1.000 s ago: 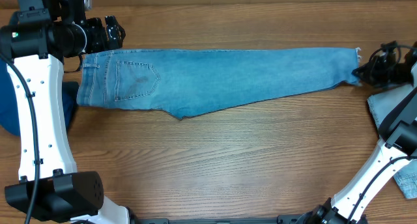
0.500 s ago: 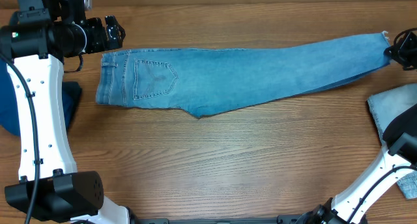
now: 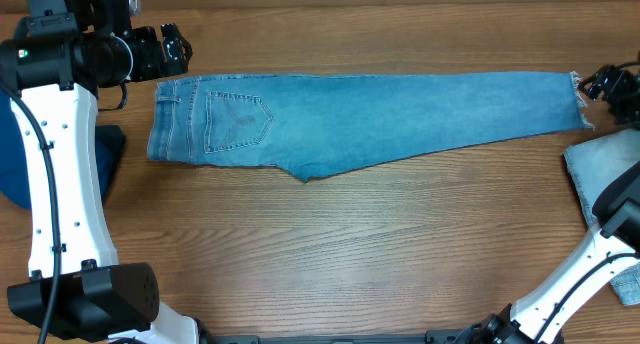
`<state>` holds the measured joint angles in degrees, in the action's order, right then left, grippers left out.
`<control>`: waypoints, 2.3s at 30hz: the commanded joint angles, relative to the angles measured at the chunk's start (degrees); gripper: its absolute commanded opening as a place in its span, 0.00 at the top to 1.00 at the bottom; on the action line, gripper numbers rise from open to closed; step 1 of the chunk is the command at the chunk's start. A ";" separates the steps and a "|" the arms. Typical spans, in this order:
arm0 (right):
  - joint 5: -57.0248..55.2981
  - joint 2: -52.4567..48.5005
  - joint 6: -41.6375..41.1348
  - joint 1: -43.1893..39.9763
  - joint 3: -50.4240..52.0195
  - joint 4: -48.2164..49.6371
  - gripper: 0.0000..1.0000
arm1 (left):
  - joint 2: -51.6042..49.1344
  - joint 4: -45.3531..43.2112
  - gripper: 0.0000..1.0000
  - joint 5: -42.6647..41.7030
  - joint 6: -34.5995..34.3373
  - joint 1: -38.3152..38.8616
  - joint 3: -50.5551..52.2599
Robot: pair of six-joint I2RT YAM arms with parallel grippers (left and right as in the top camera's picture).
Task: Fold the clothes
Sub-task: 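Carry the hem end leftward with the right gripper, folding it over the waist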
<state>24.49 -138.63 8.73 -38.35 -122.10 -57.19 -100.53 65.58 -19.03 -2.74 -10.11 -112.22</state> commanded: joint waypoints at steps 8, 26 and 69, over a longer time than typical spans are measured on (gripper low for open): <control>5.62 -8.00 -2.97 -0.28 0.17 1.88 0.18 | 0.04 -0.22 0.00 0.15 1.07 0.39 -0.44; 9.75 -11.61 -4.48 -0.33 -0.26 -1.05 0.96 | 0.04 -0.22 0.00 0.17 1.07 0.39 -0.44; 13.35 11.76 -6.23 51.17 -18.45 -15.98 0.96 | 0.04 -0.22 0.00 0.15 1.07 0.39 -0.44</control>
<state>39.88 -129.38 3.73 7.57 -138.87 -74.17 -100.53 65.56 -19.00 -2.76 -10.11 -112.22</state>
